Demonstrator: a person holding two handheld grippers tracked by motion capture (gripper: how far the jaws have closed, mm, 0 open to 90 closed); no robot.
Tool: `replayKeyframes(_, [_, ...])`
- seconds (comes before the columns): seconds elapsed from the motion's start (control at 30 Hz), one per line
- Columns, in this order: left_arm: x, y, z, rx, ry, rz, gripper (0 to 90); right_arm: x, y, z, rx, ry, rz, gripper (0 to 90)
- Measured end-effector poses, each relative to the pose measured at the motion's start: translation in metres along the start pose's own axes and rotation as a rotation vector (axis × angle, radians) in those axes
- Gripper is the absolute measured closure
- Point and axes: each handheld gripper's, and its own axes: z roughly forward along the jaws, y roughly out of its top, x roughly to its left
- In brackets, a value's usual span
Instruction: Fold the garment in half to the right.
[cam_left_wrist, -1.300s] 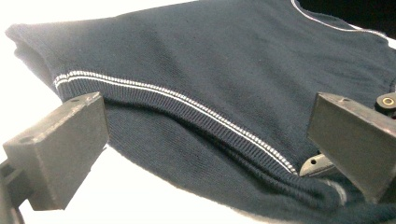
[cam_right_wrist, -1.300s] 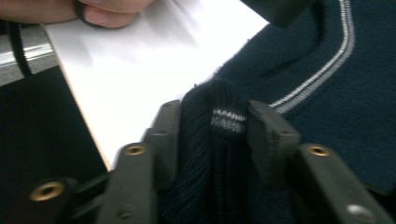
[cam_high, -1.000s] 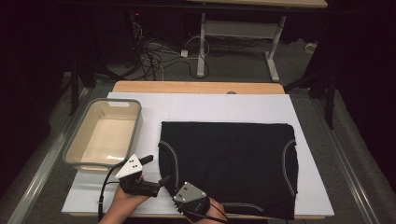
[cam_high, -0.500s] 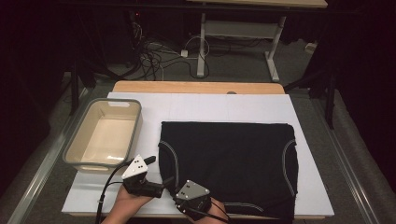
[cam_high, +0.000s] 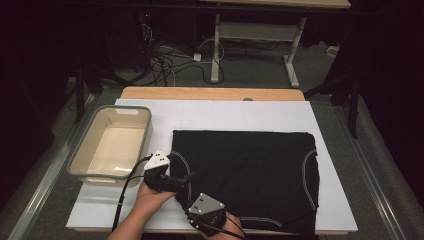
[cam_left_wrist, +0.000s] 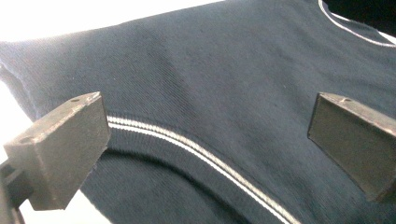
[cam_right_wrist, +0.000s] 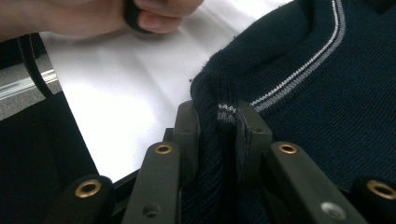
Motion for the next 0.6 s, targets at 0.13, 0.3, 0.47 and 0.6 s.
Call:
replayKeyframes(0.13, [0.005,0.001,0.007,0.005,0.006,-0.012,0.0,0.000,0.000,0.000,0.001,-0.002,-0.005,74.3])
replayKeyframes(0.3, [0.010,0.005,0.013,0.010,0.012,-0.021,0.0,0.001,0.000,0.000,0.001,-0.006,-0.006,74.3])
replayKeyframes(0.47, [0.012,0.012,0.020,0.016,0.010,-0.019,0.0,0.001,0.000,0.000,0.004,-0.006,-0.005,74.3])
replayKeyframes(0.6, [0.014,0.020,0.024,0.012,0.011,-0.026,0.0,0.001,0.000,0.000,0.001,-0.008,-0.009,74.3])
